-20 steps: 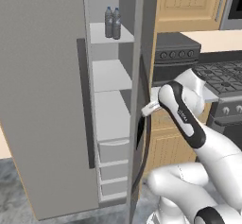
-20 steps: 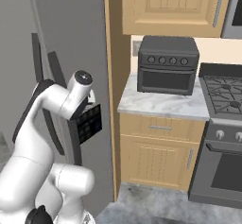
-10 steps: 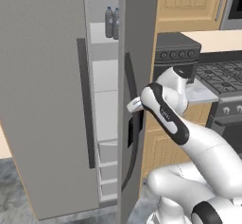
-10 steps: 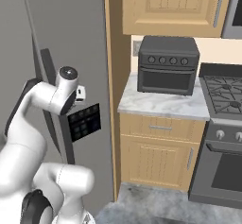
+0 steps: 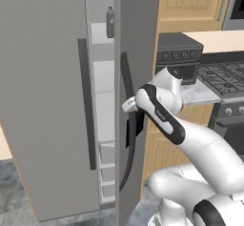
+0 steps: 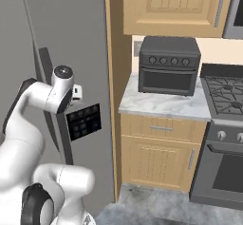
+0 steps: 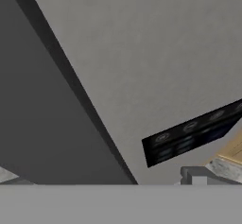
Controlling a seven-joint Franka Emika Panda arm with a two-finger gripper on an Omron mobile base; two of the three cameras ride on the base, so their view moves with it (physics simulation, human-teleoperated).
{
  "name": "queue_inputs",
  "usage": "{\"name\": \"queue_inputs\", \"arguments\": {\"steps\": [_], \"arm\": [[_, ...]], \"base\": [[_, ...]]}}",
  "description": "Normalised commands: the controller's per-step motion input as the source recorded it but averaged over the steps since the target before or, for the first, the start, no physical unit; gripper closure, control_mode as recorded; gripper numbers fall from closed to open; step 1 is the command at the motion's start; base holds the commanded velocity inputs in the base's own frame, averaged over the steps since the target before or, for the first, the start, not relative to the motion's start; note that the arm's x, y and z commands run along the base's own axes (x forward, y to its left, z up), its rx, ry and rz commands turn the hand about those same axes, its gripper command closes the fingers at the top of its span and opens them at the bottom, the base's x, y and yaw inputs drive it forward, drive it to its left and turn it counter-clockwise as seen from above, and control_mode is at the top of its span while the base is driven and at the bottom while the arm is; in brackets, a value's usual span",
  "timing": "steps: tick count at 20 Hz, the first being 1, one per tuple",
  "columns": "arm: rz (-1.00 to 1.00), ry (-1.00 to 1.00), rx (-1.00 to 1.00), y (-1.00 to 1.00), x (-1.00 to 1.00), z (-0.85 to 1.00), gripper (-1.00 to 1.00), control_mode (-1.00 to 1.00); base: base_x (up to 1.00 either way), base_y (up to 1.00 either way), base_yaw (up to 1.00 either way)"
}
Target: Take the bottled waters from the counter and place them in the freezer to freeze. Close the freezer door after placing the bottles.
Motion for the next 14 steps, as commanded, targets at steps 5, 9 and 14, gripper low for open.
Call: {"name": "queue_inputs", "arguments": {"steps": [5,9,14], "arm": [[-0.05,0.04,0.0,0.0,0.31,0.0,-1.0,-1.0],[-0.05,0.01,0.0,0.01,0.36,0.0,-1.0,-1.0],[-0.05,0.04,0.0,0.05,0.5,0.0,-1.0,-1.0]], "base": [[0.0,0.0,0.0],[0.0,0.0,0.0],[0.0,0.0,0.0]]}}
